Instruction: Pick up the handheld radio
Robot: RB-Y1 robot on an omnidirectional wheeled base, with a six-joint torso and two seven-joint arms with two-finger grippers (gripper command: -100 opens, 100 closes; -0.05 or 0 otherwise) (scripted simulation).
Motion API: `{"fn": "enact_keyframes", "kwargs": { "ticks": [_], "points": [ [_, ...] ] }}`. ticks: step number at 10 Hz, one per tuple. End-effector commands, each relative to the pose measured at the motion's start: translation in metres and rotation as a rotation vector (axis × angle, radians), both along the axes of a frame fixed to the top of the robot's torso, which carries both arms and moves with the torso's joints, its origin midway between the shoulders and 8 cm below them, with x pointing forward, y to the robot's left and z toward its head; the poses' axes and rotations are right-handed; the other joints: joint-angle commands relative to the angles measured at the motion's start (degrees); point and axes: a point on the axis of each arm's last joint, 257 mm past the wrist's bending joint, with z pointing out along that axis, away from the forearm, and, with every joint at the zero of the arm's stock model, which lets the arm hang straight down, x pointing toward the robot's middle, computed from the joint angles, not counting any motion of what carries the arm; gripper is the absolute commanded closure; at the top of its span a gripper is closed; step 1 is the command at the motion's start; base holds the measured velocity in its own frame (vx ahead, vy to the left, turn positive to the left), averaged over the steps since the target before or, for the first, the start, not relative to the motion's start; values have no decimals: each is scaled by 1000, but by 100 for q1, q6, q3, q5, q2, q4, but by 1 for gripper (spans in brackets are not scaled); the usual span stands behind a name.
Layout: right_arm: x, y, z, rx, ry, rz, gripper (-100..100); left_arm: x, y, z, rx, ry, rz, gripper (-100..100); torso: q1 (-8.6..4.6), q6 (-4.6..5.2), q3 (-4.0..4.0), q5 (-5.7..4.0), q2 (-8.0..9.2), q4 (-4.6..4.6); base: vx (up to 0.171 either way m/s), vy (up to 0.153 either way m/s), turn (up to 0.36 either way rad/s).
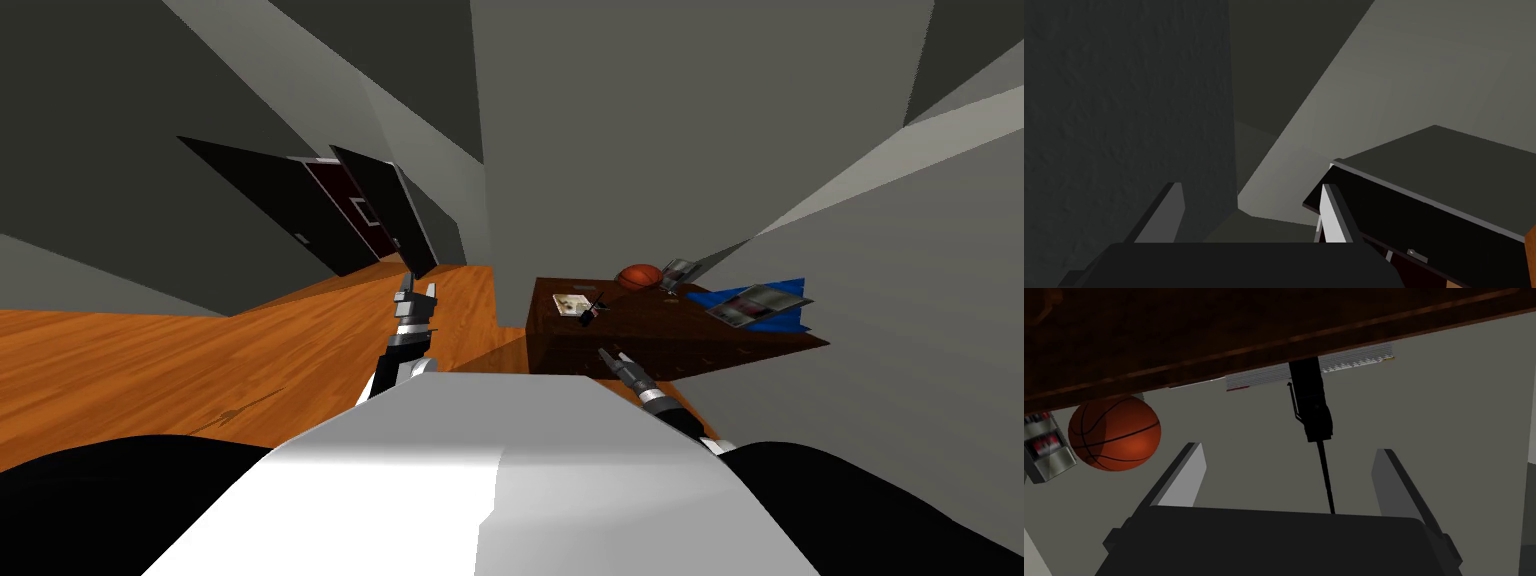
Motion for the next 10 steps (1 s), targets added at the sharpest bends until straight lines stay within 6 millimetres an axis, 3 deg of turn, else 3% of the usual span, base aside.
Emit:
{"fn": "enact_keyframes", "kwargs": {
  "ticks": [1, 2, 6, 10],
  "points": [
    [-12, -24, -5, -78, 55, -2, -100, 0, 0, 0, 0, 0, 0, 0, 0, 0, 0, 0, 0, 0, 68, 82, 70],
    [-12, -24, -5, -79, 56, -1, -100, 0, 0, 0, 0, 0, 0, 0, 6, -1, -3, 1, -6, -1, 49, 59, 15],
    [-30, -79, 0, -255, 162, 7, -100, 0, 0, 0, 0, 0, 0, 0, 15, -1, -7, 3, -13, -2, 73, 90, 43],
    [-32, -117, 18, -388, 222, 23, -100, 0, 0, 0, 0, 0, 0, 0, 6, -1, -12, 2, -20, -4, 94, 82, 34]
  ]
}}
